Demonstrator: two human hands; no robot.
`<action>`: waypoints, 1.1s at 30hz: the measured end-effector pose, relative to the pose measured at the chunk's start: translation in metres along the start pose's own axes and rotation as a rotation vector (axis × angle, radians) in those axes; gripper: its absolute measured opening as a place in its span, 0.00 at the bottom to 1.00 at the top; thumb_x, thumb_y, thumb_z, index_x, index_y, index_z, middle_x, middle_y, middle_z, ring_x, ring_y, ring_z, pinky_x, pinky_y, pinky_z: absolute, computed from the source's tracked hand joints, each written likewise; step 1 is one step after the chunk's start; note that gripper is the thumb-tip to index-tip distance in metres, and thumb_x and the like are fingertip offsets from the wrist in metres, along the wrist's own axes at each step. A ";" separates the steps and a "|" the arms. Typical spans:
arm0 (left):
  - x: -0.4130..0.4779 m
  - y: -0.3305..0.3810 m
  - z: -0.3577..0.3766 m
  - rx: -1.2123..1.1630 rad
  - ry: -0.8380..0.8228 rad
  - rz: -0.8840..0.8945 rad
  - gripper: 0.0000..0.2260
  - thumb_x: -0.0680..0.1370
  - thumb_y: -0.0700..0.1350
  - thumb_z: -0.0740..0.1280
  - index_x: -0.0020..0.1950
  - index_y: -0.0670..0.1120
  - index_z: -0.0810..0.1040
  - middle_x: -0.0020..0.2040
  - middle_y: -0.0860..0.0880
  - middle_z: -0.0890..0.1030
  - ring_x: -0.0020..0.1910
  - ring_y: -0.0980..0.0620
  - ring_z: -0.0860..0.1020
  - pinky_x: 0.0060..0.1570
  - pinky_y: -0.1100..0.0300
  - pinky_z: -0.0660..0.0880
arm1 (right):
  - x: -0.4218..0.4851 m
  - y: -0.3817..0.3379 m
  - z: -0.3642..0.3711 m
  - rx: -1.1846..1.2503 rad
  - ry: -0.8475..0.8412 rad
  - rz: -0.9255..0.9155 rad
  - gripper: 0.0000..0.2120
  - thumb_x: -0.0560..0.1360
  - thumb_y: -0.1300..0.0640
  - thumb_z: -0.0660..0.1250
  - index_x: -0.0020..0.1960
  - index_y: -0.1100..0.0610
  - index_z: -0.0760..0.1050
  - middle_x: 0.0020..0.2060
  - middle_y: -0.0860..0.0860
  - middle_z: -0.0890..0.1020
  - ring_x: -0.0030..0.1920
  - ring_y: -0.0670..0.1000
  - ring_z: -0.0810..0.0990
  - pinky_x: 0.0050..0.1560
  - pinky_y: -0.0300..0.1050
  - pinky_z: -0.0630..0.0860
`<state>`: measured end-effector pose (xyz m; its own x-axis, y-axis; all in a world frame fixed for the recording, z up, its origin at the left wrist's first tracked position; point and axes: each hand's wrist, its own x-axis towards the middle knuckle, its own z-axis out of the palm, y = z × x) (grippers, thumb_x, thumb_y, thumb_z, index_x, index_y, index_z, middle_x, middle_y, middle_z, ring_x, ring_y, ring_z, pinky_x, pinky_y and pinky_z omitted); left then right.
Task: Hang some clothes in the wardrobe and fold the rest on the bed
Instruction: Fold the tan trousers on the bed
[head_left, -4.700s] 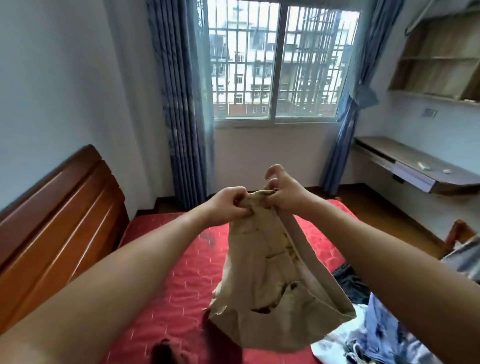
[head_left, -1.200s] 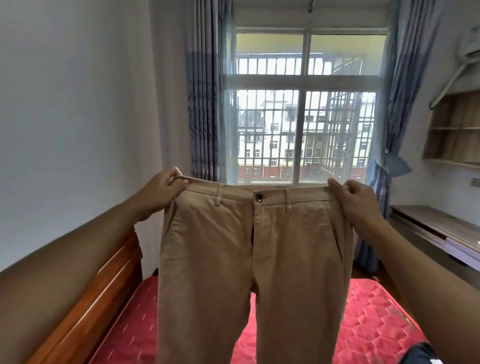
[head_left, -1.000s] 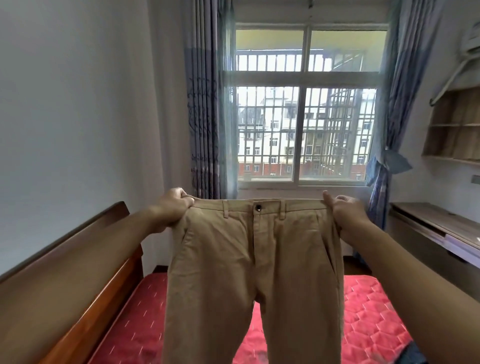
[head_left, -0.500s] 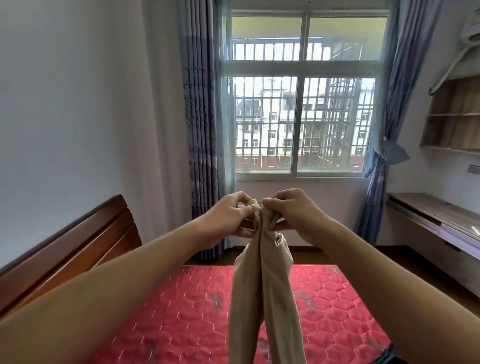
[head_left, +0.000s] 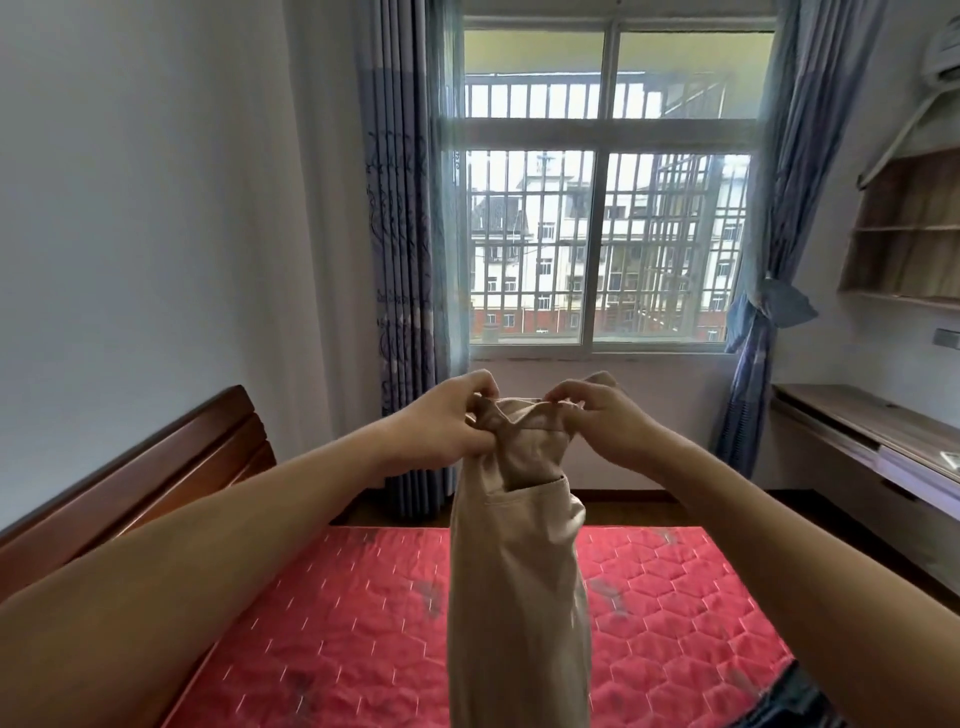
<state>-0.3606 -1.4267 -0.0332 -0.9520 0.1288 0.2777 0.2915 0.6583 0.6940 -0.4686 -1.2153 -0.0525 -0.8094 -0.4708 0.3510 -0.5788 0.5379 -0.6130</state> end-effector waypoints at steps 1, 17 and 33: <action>-0.001 -0.001 -0.005 -0.005 0.002 0.008 0.11 0.73 0.32 0.69 0.51 0.42 0.71 0.42 0.45 0.78 0.38 0.53 0.74 0.40 0.57 0.76 | -0.001 0.010 -0.001 -0.123 -0.040 0.018 0.13 0.75 0.56 0.68 0.57 0.41 0.80 0.60 0.50 0.71 0.65 0.52 0.67 0.70 0.54 0.64; -0.012 -0.033 -0.047 -0.096 0.178 -0.025 0.14 0.73 0.34 0.66 0.51 0.52 0.72 0.44 0.50 0.79 0.41 0.54 0.73 0.40 0.61 0.70 | -0.021 0.005 0.011 0.417 -0.254 -0.016 0.08 0.75 0.67 0.71 0.38 0.64 0.77 0.34 0.58 0.77 0.37 0.55 0.76 0.44 0.52 0.76; -0.019 -0.056 -0.069 -0.308 0.102 -0.152 0.19 0.74 0.39 0.76 0.62 0.50 0.78 0.57 0.43 0.80 0.55 0.47 0.82 0.51 0.47 0.83 | -0.009 -0.019 0.024 0.898 0.095 -0.012 0.17 0.68 0.78 0.69 0.54 0.64 0.80 0.44 0.58 0.83 0.47 0.57 0.81 0.53 0.55 0.78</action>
<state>-0.3520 -1.5171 -0.0317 -0.9769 -0.0386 0.2104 0.1768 0.4077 0.8958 -0.4474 -1.2384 -0.0612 -0.8314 -0.3920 0.3938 -0.3240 -0.2338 -0.9167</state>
